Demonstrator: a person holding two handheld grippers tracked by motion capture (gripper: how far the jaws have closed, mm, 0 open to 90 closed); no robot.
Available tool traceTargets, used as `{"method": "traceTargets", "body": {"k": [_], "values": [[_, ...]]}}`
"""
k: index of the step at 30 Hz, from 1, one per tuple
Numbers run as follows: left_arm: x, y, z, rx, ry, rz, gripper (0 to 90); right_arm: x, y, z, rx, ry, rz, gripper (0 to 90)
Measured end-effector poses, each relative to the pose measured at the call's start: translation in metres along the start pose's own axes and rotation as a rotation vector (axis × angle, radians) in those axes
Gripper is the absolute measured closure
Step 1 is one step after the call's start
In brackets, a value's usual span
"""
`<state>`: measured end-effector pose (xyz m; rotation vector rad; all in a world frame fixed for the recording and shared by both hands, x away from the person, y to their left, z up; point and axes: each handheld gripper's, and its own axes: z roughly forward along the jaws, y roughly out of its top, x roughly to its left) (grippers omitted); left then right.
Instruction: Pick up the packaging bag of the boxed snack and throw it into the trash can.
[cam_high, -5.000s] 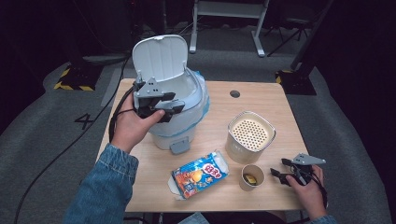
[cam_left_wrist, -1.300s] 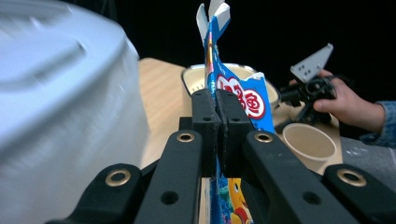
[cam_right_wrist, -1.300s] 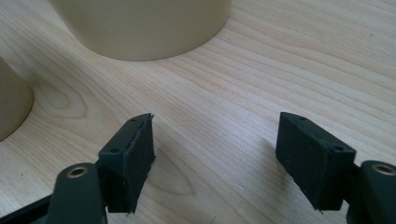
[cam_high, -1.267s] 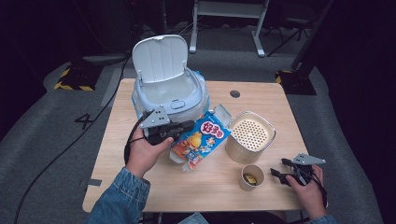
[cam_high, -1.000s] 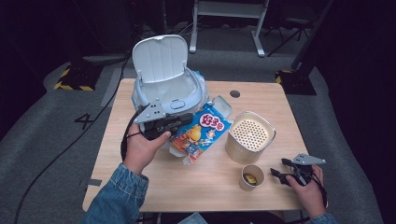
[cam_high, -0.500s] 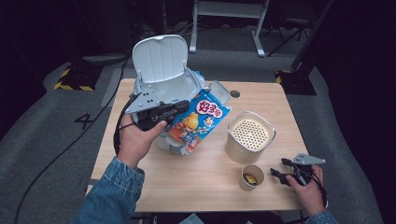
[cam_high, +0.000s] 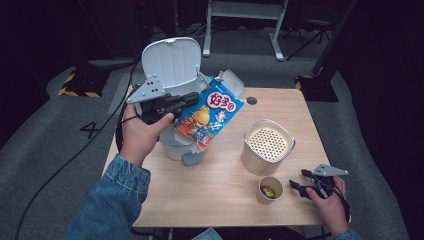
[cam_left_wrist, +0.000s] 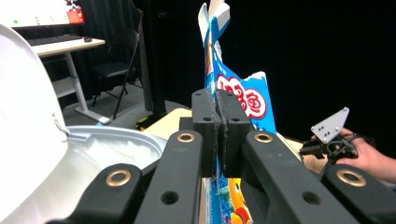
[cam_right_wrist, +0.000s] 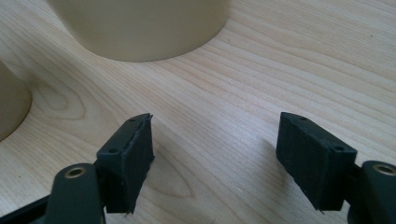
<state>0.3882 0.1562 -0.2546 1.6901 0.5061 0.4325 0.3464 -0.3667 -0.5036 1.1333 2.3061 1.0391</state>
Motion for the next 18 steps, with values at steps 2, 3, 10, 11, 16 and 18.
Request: {"method": "traceTargets", "body": {"k": [2,3,10,11,16,18], "values": [[0.003,0.005,-0.002,-0.011,0.005,0.001,87.5,0.000,0.000,0.000,0.000,0.000,0.000,27.8],[0.005,0.007,-0.003,-0.017,0.005,0.001,87.5,0.000,0.000,0.000,0.000,0.000,0.000,27.8],[0.014,0.026,-0.007,-0.025,0.033,0.010,87.6,0.000,0.000,0.000,0.000,-0.001,0.000,27.8],[0.015,0.029,-0.007,-0.032,0.035,0.010,87.6,0.000,0.000,0.000,0.000,-0.002,0.000,27.8],[0.021,0.041,-0.007,-0.058,0.043,0.004,87.6,0.000,0.000,0.000,0.000,-0.002,0.000,27.8],[0.023,0.045,-0.006,-0.068,0.050,0.007,87.6,0.000,0.000,0.000,0.000,-0.002,0.000,27.9]]}}
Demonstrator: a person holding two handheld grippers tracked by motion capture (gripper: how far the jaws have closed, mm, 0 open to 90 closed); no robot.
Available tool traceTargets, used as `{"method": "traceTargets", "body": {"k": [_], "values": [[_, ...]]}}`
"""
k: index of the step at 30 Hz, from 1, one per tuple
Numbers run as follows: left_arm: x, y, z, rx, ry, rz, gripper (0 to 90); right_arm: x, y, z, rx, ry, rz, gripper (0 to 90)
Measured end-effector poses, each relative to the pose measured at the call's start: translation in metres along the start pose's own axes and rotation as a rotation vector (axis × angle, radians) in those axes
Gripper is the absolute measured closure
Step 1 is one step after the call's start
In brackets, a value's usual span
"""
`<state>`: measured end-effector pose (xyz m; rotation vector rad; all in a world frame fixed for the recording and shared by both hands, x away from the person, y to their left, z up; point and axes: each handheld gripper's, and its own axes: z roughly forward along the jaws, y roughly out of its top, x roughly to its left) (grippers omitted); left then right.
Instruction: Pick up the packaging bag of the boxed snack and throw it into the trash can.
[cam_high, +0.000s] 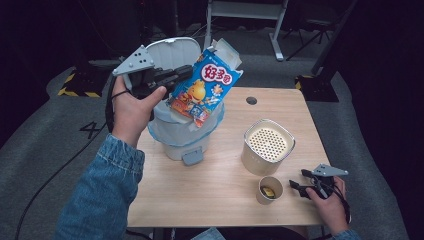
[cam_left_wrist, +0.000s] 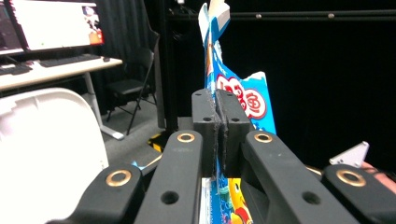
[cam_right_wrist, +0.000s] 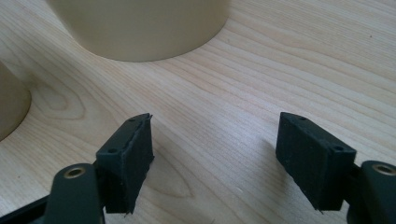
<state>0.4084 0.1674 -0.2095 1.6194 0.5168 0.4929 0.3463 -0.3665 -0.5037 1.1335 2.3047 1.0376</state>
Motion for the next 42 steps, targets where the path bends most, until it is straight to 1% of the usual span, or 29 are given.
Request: {"method": "traceTargets", "body": {"k": [3,4,7,9,11,13,17,21,24,26,28,31,36,42], "values": [[0.003,0.004,0.001,-0.020,0.020,0.002,87.6,0.000,0.000,0.000,0.000,0.000,0.000,27.8],[0.005,0.004,0.002,-0.028,0.034,0.008,87.6,0.000,0.000,0.000,0.000,0.000,0.000,27.8],[0.008,0.006,0.004,-0.047,0.085,0.010,87.7,0.000,0.000,0.000,-0.001,0.000,0.000,27.8],[0.012,0.007,0.005,-0.067,0.107,0.010,87.7,0.000,0.000,0.000,-0.001,0.001,0.003,27.8],[0.016,0.008,0.006,-0.075,0.126,0.007,87.6,0.000,0.000,0.000,-0.002,0.000,0.002,27.8],[0.018,0.008,0.009,-0.080,0.137,0.000,87.6,0.000,0.000,0.000,-0.001,0.001,0.004,27.8],[0.025,0.006,0.012,-0.077,0.152,0.005,87.6,0.000,0.000,0.000,-0.001,0.002,0.005,27.8],[0.033,0.003,0.015,-0.089,0.176,-0.009,87.6,0.000,0.000,0.000,-0.003,0.001,0.001,27.8],[0.039,0.001,0.017,-0.085,0.207,-0.012,87.6,0.000,0.000,0.000,-0.001,0.002,0.006,27.8],[0.042,-0.002,0.019,-0.076,0.240,-0.014,87.6,0.000,0.000,0.000,-0.001,0.002,0.004,27.8],[0.045,-0.004,0.021,-0.079,0.258,-0.026,87.6,0.000,0.000,0.000,-0.001,0.002,0.005,27.8],[0.048,-0.008,0.025,-0.082,0.263,-0.042,87.6,0.000,0.000,0.000,-0.001,0.002,0.005,27.8],[0.051,-0.015,0.031,-0.077,0.270,-0.044,87.5,0.000,0.000,0.000,-0.001,0.002,0.004,27.8],[0.054,-0.023,0.037,-0.043,0.270,-0.042,87.4,0.000,0.000,0.000,-0.001,0.002,0.005,27.8]]}}
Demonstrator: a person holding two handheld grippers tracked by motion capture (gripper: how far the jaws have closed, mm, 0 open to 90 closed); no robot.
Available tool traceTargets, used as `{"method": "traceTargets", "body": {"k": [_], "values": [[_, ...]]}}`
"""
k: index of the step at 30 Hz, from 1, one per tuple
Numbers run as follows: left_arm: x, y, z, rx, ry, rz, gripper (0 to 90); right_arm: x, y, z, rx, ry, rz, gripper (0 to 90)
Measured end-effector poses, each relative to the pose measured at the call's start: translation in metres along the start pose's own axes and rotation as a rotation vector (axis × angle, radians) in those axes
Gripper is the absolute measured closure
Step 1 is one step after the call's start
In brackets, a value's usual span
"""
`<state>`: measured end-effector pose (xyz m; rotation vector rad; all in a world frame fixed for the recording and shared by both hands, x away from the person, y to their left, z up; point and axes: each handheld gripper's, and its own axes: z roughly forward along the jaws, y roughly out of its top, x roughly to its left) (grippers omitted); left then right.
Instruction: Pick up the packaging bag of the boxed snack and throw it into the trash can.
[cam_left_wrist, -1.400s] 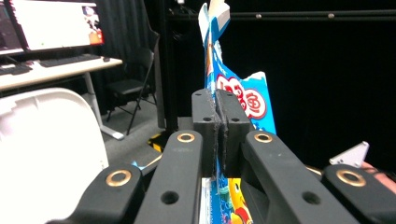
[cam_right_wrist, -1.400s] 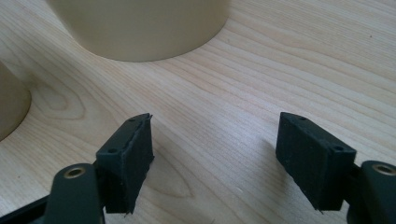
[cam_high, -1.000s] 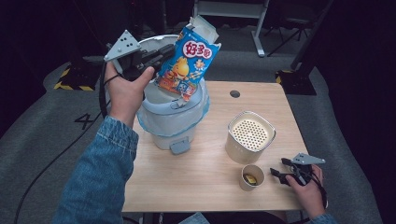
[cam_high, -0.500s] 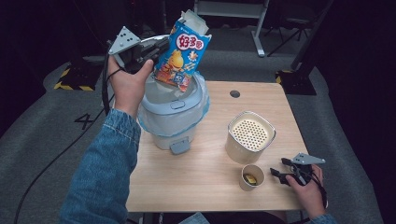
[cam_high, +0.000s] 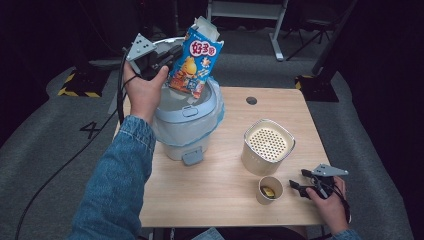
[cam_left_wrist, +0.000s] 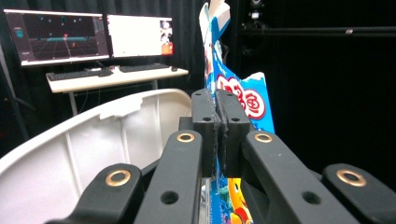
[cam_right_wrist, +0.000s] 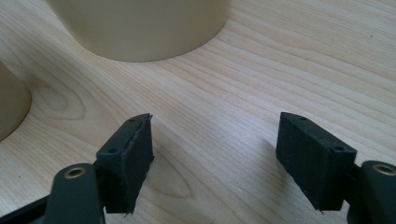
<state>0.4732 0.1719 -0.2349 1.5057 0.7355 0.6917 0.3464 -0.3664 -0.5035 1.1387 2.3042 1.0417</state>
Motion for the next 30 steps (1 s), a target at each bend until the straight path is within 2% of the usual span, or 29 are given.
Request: {"method": "traceTargets", "body": {"k": [14,20,24,30], "values": [[-0.004,-0.005,0.006,0.053,-0.023,0.006,86.9,0.000,0.000,0.000,0.000,0.000,0.000,27.8],[-0.006,-0.009,0.011,0.076,-0.038,-0.006,86.8,0.000,0.000,0.000,0.000,0.000,0.000,27.8],[-0.006,-0.013,0.011,0.108,-0.051,-0.008,86.0,0.000,0.000,0.000,0.000,0.000,0.000,27.8],[-0.005,-0.015,0.009,0.115,-0.063,-0.021,83.5,0.000,0.000,0.000,0.000,0.000,-0.001,27.8]]}}
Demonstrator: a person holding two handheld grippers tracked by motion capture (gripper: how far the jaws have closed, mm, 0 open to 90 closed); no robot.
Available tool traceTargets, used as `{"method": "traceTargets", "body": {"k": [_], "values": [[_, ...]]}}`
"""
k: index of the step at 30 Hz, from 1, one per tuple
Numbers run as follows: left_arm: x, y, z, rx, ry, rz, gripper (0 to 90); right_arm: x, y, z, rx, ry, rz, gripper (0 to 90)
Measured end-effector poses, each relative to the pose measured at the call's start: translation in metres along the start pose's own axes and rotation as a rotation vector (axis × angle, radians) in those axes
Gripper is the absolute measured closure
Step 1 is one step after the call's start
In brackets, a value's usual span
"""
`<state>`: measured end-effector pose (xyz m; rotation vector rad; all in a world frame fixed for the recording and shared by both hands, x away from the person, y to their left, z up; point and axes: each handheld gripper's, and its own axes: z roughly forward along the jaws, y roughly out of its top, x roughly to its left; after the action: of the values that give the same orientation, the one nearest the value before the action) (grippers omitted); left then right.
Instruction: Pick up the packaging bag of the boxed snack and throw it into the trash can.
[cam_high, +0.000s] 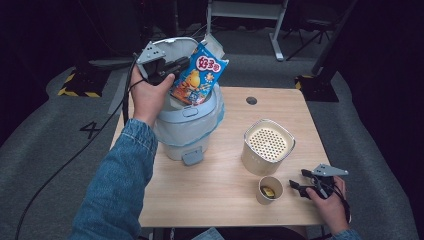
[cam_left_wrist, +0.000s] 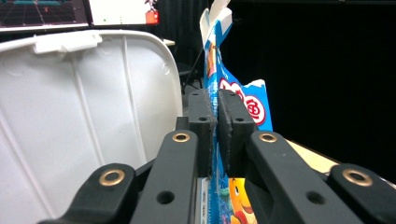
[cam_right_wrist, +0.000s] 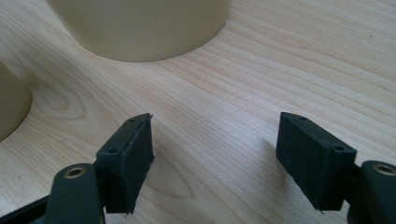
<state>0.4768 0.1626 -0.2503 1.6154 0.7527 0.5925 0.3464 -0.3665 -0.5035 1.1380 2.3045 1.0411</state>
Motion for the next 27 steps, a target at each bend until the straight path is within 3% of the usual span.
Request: {"method": "traceTargets", "body": {"k": [4,6,8,12,15,19,27], "values": [[-0.002,0.000,-0.003,0.034,-0.018,-0.004,77.5,0.000,0.000,0.000,0.000,0.001,0.001,27.8],[-0.004,0.000,-0.007,0.058,-0.019,-0.009,69.6,0.000,0.000,0.000,-0.002,-0.001,-0.002,27.8],[-0.006,0.000,-0.011,0.073,-0.007,-0.017,55.7,0.000,0.000,0.000,0.000,0.000,0.000,27.8],[-0.012,0.003,-0.023,0.079,0.025,0.026,42.3,0.000,0.000,0.000,-0.001,0.001,0.001,27.8],[-0.017,0.004,-0.033,0.090,-0.013,0.034,40.6,0.000,0.000,0.000,0.000,0.000,-0.004,27.8],[-0.025,0.003,-0.045,0.117,-0.068,0.078,38.6,0.000,0.000,0.000,0.000,0.000,-0.003,27.8],[-0.035,-0.008,-0.071,0.144,-0.173,0.102,35.0,-0.001,0.000,0.000,0.002,0.005,-0.007,27.7]]}}
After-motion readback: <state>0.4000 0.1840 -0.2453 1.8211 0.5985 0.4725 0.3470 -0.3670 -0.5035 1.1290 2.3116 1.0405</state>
